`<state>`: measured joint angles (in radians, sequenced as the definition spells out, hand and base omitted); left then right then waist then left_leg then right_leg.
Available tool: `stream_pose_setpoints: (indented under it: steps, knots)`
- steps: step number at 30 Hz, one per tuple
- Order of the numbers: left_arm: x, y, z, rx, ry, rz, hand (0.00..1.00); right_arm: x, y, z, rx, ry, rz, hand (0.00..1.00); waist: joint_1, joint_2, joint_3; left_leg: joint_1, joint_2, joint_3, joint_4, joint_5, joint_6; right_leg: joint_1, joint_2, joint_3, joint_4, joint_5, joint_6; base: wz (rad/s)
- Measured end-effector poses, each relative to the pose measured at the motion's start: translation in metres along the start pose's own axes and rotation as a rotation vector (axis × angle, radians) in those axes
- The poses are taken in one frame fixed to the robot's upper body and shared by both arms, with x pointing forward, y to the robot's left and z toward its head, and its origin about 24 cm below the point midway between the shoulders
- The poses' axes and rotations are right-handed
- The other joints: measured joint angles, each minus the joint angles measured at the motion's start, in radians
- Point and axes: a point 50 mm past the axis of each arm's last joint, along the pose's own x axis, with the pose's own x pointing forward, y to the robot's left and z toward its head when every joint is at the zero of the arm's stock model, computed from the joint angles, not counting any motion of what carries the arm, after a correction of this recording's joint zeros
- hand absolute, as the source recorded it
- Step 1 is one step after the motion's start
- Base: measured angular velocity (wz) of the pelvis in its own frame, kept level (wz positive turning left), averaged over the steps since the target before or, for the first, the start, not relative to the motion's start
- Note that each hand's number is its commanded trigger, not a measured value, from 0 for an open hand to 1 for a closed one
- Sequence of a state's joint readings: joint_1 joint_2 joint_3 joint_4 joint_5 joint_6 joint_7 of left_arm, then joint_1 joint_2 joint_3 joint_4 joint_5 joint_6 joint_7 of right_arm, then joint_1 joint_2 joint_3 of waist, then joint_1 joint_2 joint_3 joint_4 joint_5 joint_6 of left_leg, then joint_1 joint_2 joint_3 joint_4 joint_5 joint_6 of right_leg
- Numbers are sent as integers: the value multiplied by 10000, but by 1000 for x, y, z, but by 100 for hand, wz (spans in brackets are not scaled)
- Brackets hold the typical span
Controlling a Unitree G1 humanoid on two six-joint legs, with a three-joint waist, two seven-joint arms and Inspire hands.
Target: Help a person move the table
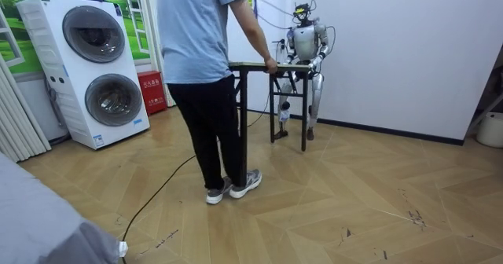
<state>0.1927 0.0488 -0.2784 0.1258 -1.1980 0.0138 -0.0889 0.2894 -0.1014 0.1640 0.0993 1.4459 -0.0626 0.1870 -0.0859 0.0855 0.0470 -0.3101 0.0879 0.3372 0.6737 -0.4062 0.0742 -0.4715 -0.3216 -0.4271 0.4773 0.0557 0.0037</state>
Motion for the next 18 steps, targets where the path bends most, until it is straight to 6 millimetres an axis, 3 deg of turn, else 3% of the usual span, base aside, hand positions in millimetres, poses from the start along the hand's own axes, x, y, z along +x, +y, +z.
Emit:
stream_pose_setpoints:
  steps: [1,2,3,5,7,8,10,12,14,16,18]
  knots:
    - [-1,2,0,98,90,69,100,-3,-3,-2,89,1,-137,100,-43,14,-25,-16,-113,-102,-3,46,170,110,-17,246,35,127,185,32]
    - [-1,3,-2,160,170,117,100,-6,-5,-3,177,-41,-263,100,-61,59,-45,-23,-152,-160,0,83,338,109,-6,680,589,-24,356,30]
    - [-1,4,-2,182,198,156,100,-7,-7,-3,206,-35,-334,100,-61,86,-46,-15,-151,-202,0,104,385,90,-1,842,1002,-115,453,26]
    - [-2,6,-4,214,270,384,100,-8,-12,-5,330,-7,-555,100,-82,111,-48,84,-161,-362,-50,160,469,127,-17,1283,2486,-636,540,22]
    - [-6,9,-6,162,327,537,100,-11,-14,-6,319,87,-661,100,-144,98,-84,207,-369,-474,-388,426,553,651,56,1770,3509,-1555,674,22]
    - [-6,9,-7,152,346,540,100,-11,-14,-6,284,121,-651,100,-84,78,-94,228,-486,-454,-554,555,572,928,143,1919,3416,-1945,763,9]
    - [-5,8,-8,85,334,553,100,-10,-12,-5,225,174,-687,100,42,71,-97,279,-582,-421,-822,765,570,1172,244,1940,2819,-2136,839,0]
    - [-6,9,-8,83,326,602,100,-10,-11,-6,181,240,-716,100,211,-29,-156,385,-644,-300,-1309,1080,542,1318,390,2052,2117,-2157,846,-14]
    - [-9,11,-6,112,215,677,100,-11,-11,-11,187,314,-734,100,510,-193,-230,476,-634,-199,-1939,1464,395,1760,732,1994,745,-2155,848,-26]
    - [-10,12,-3,197,172,724,100,-11,-11,-13,316,387,-809,100,615,-368,-228,518,-594,-263,-2202,1685,286,2086,884,1730,24,-2145,873,1]
    - [-11,12,-3,226,178,780,100,-11,-11,-14,384,420,-884,100,670,-412,-223,544,-542,-415,-2468,1928,129,2352,1158,1507,-657,-1864,773,14]
